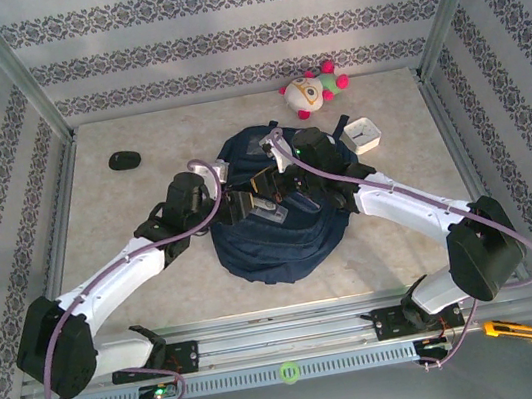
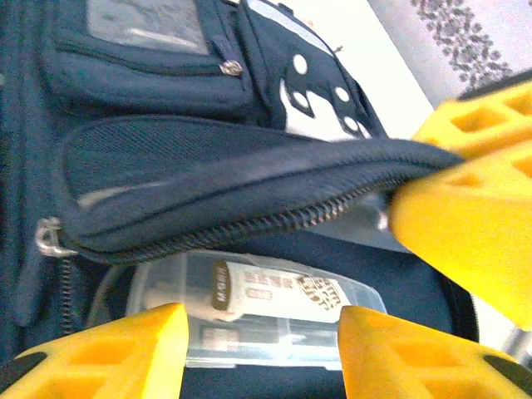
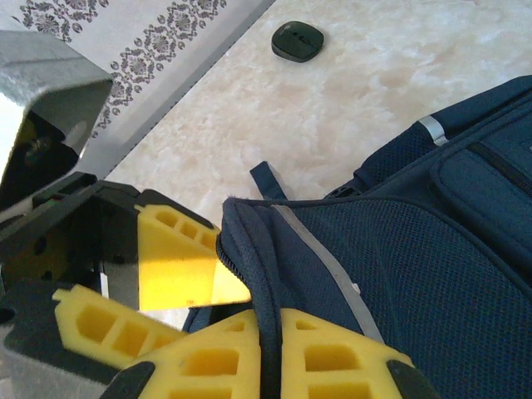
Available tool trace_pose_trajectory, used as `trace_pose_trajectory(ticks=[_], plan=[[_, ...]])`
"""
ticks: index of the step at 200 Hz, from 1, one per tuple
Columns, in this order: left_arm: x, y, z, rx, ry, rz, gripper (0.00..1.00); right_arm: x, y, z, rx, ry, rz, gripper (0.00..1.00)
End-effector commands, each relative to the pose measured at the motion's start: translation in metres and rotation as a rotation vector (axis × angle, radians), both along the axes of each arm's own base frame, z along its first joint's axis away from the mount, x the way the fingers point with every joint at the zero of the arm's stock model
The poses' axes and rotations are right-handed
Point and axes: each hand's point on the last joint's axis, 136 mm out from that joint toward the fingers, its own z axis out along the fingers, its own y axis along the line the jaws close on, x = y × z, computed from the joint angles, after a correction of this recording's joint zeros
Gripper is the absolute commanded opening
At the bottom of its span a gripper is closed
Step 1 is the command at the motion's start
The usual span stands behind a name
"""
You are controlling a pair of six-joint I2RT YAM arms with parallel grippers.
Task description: Pack books, pencil case, and school supplies into a backpack
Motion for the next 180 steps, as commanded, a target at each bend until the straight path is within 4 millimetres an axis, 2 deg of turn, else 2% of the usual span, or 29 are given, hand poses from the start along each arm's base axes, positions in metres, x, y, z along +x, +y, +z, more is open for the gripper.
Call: trace_pose_trajectory(ticks=[1,19,32,42,58,84,104,142,155,180], plan=[[-0.004,0.003,0.002,-0.006,0.013,-0.007,0.51,0.004,0.004,0.038,0.085,-0.073,0.008,0.00],[-0.003,0.020,0.007,0.041,-0.023,0.065,0.54,0.005,0.002,0.038,0.084,-0.073,0.003,0.00],[-0.004,0.030,0.009,0.058,-0.025,0.108,0.53,0.006,0.001,0.038,0.085,-0.070,-0.001,0.00],[-0.008,0.027,0.009,0.051,-0.018,0.082,0.50,0.006,0.001,0.038,0.088,-0.069,-0.001,0.00],[-0.020,0.013,0.008,0.026,0.009,-0.014,0.40,0.006,0.002,0.038,0.092,-0.066,0.000,0.00],[-0.036,0.001,0.003,0.116,-0.078,-0.141,0.42,0.007,0.000,0.039,0.108,-0.058,0.001,0.00],[-0.035,0.004,0.001,0.220,-0.208,-0.195,0.42,0.007,-0.001,0.043,0.123,-0.055,0.004,0.00],[-0.034,0.006,0.014,0.554,-0.638,-0.492,0.50,0.007,-0.002,0.048,0.144,-0.054,0.010,0.00],[-0.039,0.002,0.007,0.648,-0.729,-0.642,0.51,0.006,-0.002,0.050,0.149,-0.054,0.017,0.00],[-0.046,0.001,-0.009,0.781,-0.777,-0.869,0.54,0.008,-0.002,0.051,0.150,-0.054,0.012,0.00]])
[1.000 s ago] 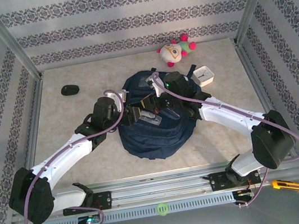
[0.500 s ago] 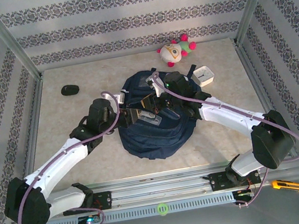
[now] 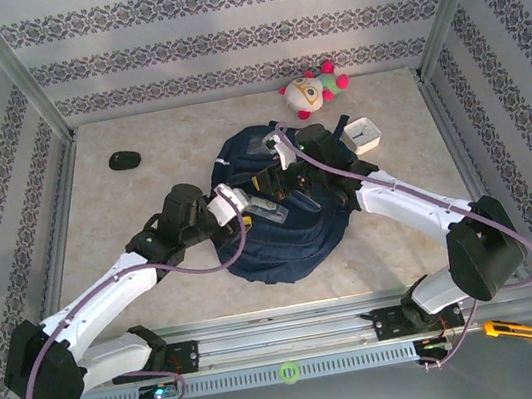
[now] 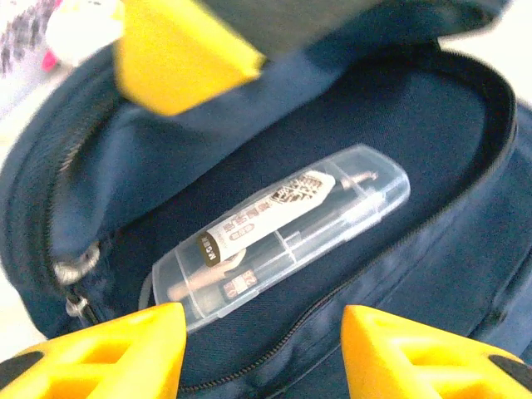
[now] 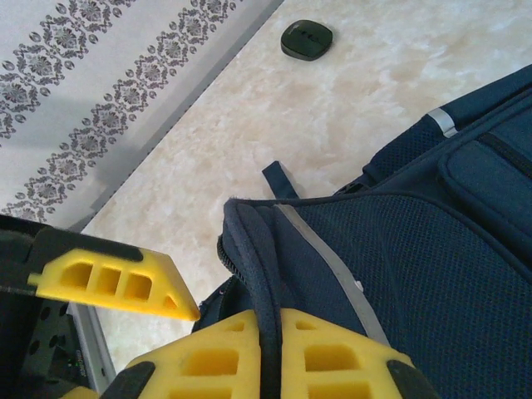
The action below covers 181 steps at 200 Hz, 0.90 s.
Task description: Pack books, pencil case, and school supplies into a backpack
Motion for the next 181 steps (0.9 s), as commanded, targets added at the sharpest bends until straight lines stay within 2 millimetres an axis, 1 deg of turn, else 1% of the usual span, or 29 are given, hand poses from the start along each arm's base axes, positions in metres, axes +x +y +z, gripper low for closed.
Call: trace_pose_trajectory(ticks=[1,13,28,51,75,107,126,152,181], plan=[[-0.011,-0.003,-0.011,0.262,-0.160,-0.305,0.54,0.007,0.002,0.048,0.106,-0.102,0.000,0.00],[-0.008,-0.003,-0.013,0.303,-0.165,-0.339,0.55,0.006,0.003,0.049,0.111,-0.101,0.002,0.00],[-0.002,-0.007,-0.009,0.318,-0.182,-0.373,0.55,0.005,0.004,0.048,0.115,-0.092,0.010,0.00],[0.005,-0.018,-0.003,0.293,-0.194,-0.403,0.55,0.003,0.004,0.050,0.121,-0.097,0.018,0.00],[0.010,-0.027,-0.003,0.270,-0.199,-0.419,0.52,0.002,0.002,0.049,0.124,-0.100,0.015,0.00],[0.017,-0.024,-0.010,0.326,-0.215,-0.422,0.52,0.001,0.001,0.054,0.166,-0.083,0.037,0.00],[0.023,-0.022,-0.014,0.361,-0.217,-0.415,0.51,0.000,0.000,0.058,0.189,-0.081,0.045,0.00],[0.031,-0.027,-0.015,0.352,-0.226,-0.402,0.45,0.000,0.002,0.063,0.203,-0.085,0.060,0.00],[0.037,-0.033,-0.018,0.340,-0.235,-0.404,0.43,0.000,0.006,0.067,0.225,-0.081,0.086,0.00]])
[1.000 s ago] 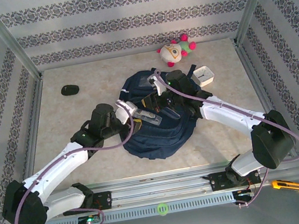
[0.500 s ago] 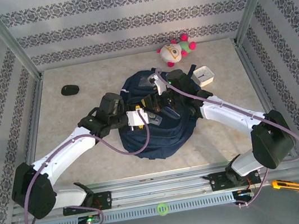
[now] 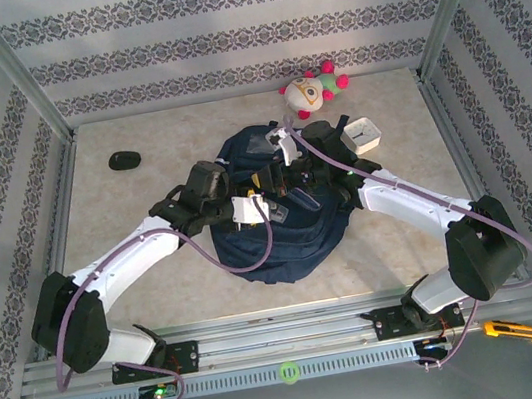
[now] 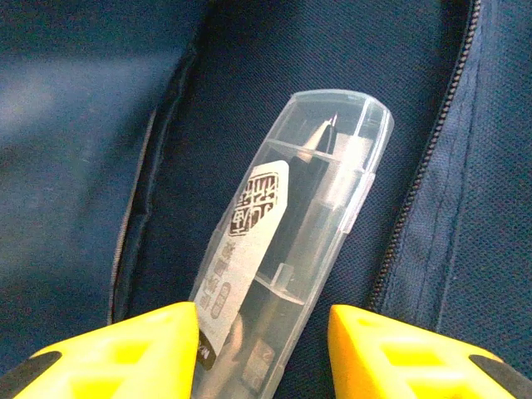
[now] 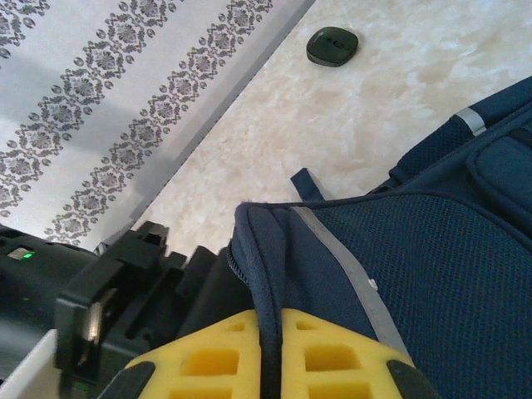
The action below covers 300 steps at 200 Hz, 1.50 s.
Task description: Pack books, pencil case, and school supplies into a backpack
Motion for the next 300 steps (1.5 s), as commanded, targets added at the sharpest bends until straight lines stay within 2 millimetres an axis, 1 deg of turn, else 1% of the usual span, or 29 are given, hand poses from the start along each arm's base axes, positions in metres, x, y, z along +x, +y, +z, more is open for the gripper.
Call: trace_pose_trajectory(ticks=[1,23,34,55,71,83,96,108,115,119,127,139,171,182,198,209,224,230,235,249,267,275,289,300], plan=[[0.013,-0.008,0.009,-0.021,-0.049,-0.013,0.43,0.002,0.006,0.055,0.137,-0.125,0.045,0.00],[0.019,-0.015,0.005,-0.031,-0.056,-0.011,0.40,0.002,0.011,0.057,0.155,-0.112,0.066,0.00],[0.023,-0.020,0.004,-0.042,-0.065,-0.006,0.37,0.002,0.012,0.058,0.161,-0.108,0.075,0.00],[0.031,-0.033,0.001,-0.066,-0.079,0.014,0.30,0.005,0.014,0.056,0.164,-0.100,0.072,0.00],[0.034,-0.043,0.002,-0.093,-0.083,0.020,0.28,0.006,0.014,0.057,0.166,-0.103,0.065,0.00],[0.038,-0.049,-0.001,-0.105,-0.089,0.034,0.28,0.007,0.014,0.056,0.166,-0.101,0.065,0.00],[0.042,-0.050,-0.004,-0.113,-0.102,0.063,0.31,0.007,0.014,0.056,0.166,-0.099,0.066,0.00],[0.043,-0.050,-0.002,-0.139,-0.112,0.087,0.34,0.007,0.014,0.054,0.164,-0.100,0.066,0.00],[0.040,-0.050,0.002,-0.160,-0.108,0.094,0.38,0.007,0.014,0.053,0.162,-0.098,0.067,0.00],[0.037,-0.049,0.004,-0.172,-0.100,0.098,0.39,0.007,0.014,0.052,0.160,-0.098,0.067,0.00],[0.030,-0.046,0.012,-0.203,-0.087,0.107,0.44,0.006,0.013,0.051,0.157,-0.098,0.067,0.00],[0.016,-0.040,0.020,-0.230,-0.056,0.110,0.49,0.005,0.011,0.046,0.148,-0.089,0.063,0.00],[-0.021,-0.013,0.035,-0.313,0.043,0.188,0.57,-0.002,0.005,0.029,0.122,-0.068,0.053,0.00],[-0.029,-0.004,0.042,-0.355,0.071,0.236,0.59,-0.008,0.004,0.024,0.120,-0.051,0.063,0.00],[-0.037,0.008,0.044,-0.413,0.105,0.301,0.64,-0.018,0.002,0.012,0.118,-0.010,0.077,0.00],[-0.039,0.016,0.045,-0.455,0.133,0.358,0.64,-0.024,-0.001,0.003,0.111,0.019,0.074,0.01],[-0.039,0.024,0.050,-0.533,0.173,0.447,0.66,-0.029,-0.006,-0.004,0.098,0.045,0.057,0.07],[-0.036,0.029,0.054,-0.576,0.194,0.507,0.68,-0.031,-0.008,-0.007,0.090,0.061,0.043,0.16],[-0.033,0.033,0.058,-0.610,0.211,0.561,0.70,-0.031,-0.010,-0.011,0.081,0.084,0.022,0.21],[-0.026,0.048,0.065,-0.696,0.259,0.726,0.71,-0.034,-0.016,-0.013,0.077,0.144,-0.013,0.31],[-0.025,0.055,0.066,-0.723,0.311,0.814,0.73,-0.044,-0.022,-0.009,0.089,0.173,-0.023,0.43],[-0.023,0.056,0.066,-0.733,0.334,0.843,0.73,-0.047,-0.026,-0.006,0.092,0.173,-0.041,0.46],[-0.020,0.055,0.065,-0.746,0.372,0.876,0.73,-0.053,-0.036,-0.001,0.080,0.170,-0.080,0.46],[-0.016,0.053,0.061,-0.747,0.399,0.894,0.73,-0.055,-0.049,-0.006,0.041,0.183,-0.145,0.46]])
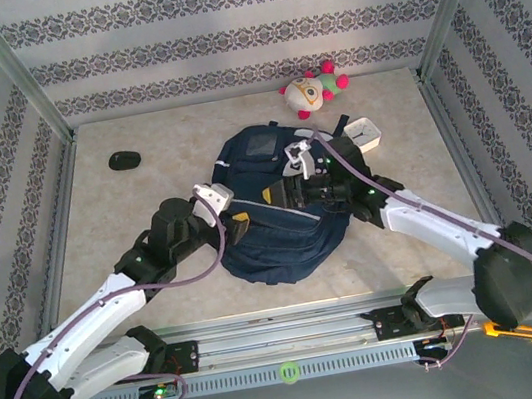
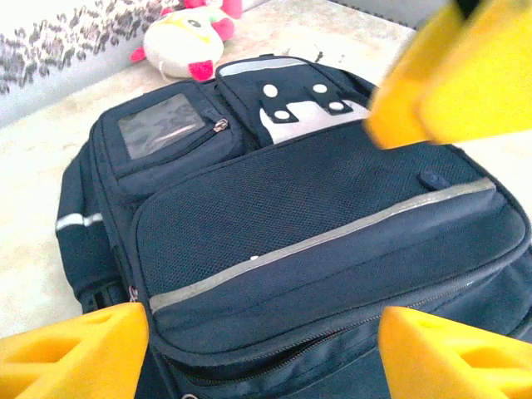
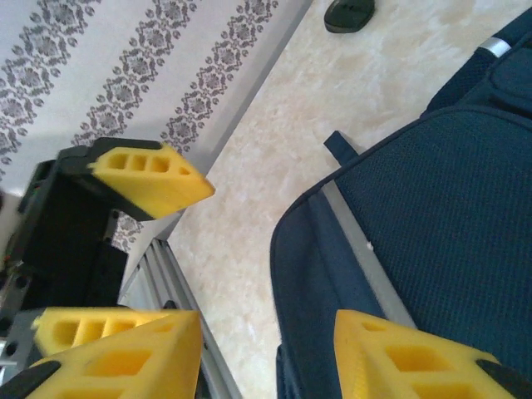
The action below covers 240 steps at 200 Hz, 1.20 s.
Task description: Pack books, pencil case, and school supplies into a backpack
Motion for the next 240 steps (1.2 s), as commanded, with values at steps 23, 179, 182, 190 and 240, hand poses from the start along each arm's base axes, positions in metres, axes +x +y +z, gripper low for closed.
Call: trace_pose_trajectory(ticks=[23,179,182,190,240], plan=[[0.031,0.010,-0.010,-0.104,0.189,0.212,0.72,-0.006,-0.065,-0.038,-0.230,0.122,-0.319,0.45],[0.001,0.004,-0.145,-0.156,0.540,0.213,0.29,0.006,-0.077,-0.124,-0.293,0.226,-0.261,0.35],[0.000,0.002,-0.145,-0.168,0.535,0.206,0.29,0.006,-0.076,-0.124,-0.292,0.218,-0.256,0.34],[-0.003,-0.003,-0.147,-0.197,0.533,0.189,0.28,0.009,-0.073,-0.123,-0.290,0.197,-0.245,0.34],[-0.027,-0.051,-0.135,-0.233,0.524,-0.008,0.29,0.035,-0.063,-0.116,-0.301,0.102,-0.188,0.36]])
